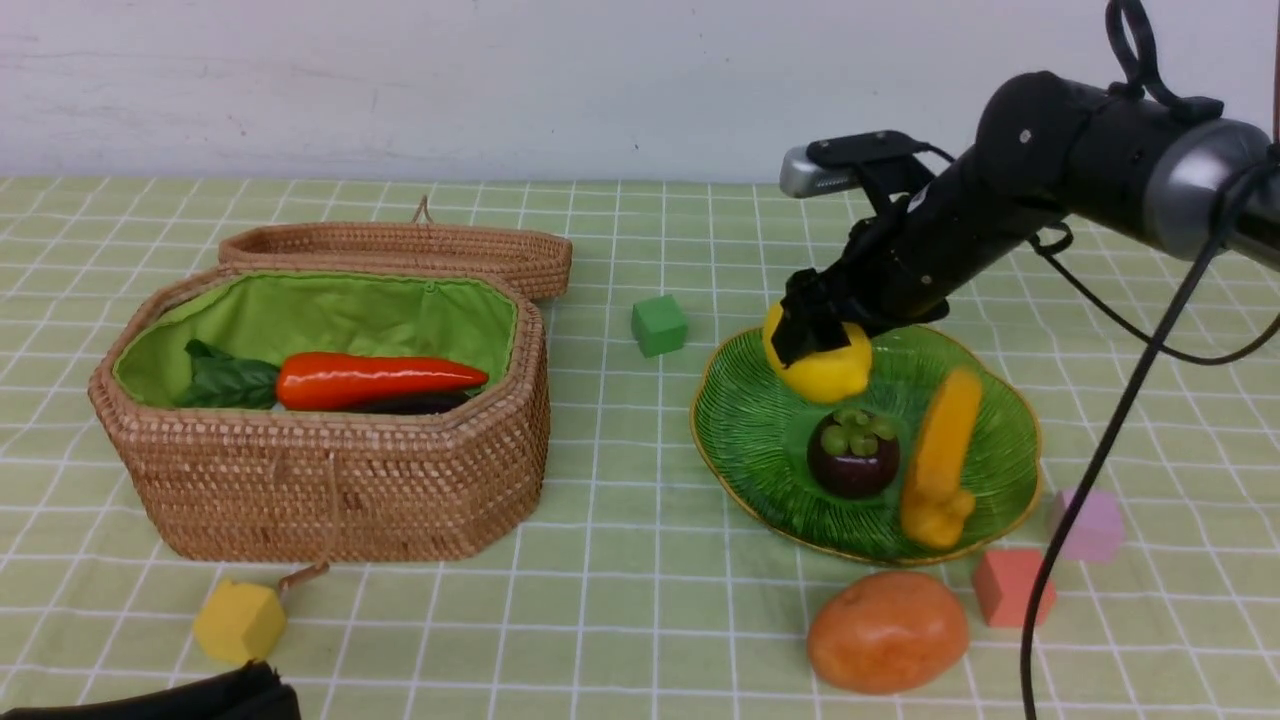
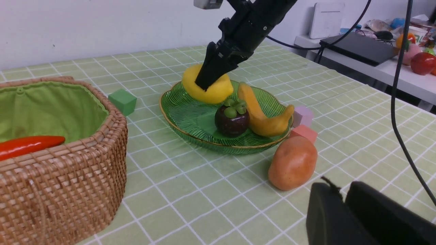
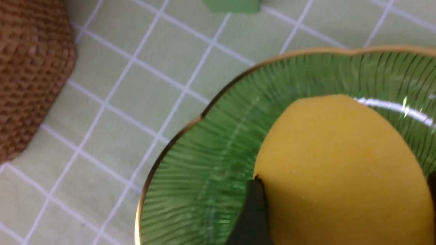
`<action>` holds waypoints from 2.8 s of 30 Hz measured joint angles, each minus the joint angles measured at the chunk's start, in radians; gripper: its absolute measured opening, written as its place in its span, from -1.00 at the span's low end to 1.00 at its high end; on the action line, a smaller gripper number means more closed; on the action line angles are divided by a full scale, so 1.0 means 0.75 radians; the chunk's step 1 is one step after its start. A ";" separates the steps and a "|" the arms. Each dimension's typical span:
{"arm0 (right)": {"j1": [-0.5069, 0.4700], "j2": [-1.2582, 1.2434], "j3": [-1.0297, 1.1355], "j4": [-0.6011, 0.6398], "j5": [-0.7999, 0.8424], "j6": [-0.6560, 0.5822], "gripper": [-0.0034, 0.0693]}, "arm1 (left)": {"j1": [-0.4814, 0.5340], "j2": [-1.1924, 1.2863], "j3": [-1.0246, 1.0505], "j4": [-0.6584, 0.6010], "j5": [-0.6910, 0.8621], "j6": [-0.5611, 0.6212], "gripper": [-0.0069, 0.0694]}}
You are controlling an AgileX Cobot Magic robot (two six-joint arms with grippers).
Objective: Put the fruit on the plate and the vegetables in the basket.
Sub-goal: Use the right arm to grab a lemon and put it into the right plate, then use the right arm to grab a potato and put it into the left basket
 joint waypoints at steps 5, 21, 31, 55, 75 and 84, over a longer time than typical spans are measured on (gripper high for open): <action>0.000 0.000 0.000 -0.048 -0.009 0.013 0.67 | 0.000 0.000 0.000 0.000 0.000 0.000 -0.61; 0.000 -0.228 -0.001 -0.164 0.098 0.121 0.66 | 0.000 0.000 0.000 -0.042 0.016 0.000 -0.61; 0.000 -0.182 -0.001 -0.305 0.125 0.337 0.96 | 0.000 0.000 0.000 -0.065 0.017 0.000 -0.59; 0.001 -0.446 -0.001 -0.286 0.579 0.306 -0.47 | 0.000 0.000 0.000 -0.065 0.017 0.000 -0.58; 0.418 -0.847 0.893 -0.342 0.313 -0.424 0.26 | 0.000 0.000 0.000 -0.062 0.024 0.000 -0.61; 0.419 -0.677 0.956 -0.483 0.048 -0.625 0.90 | 0.000 0.000 0.000 -0.062 0.024 0.000 -0.61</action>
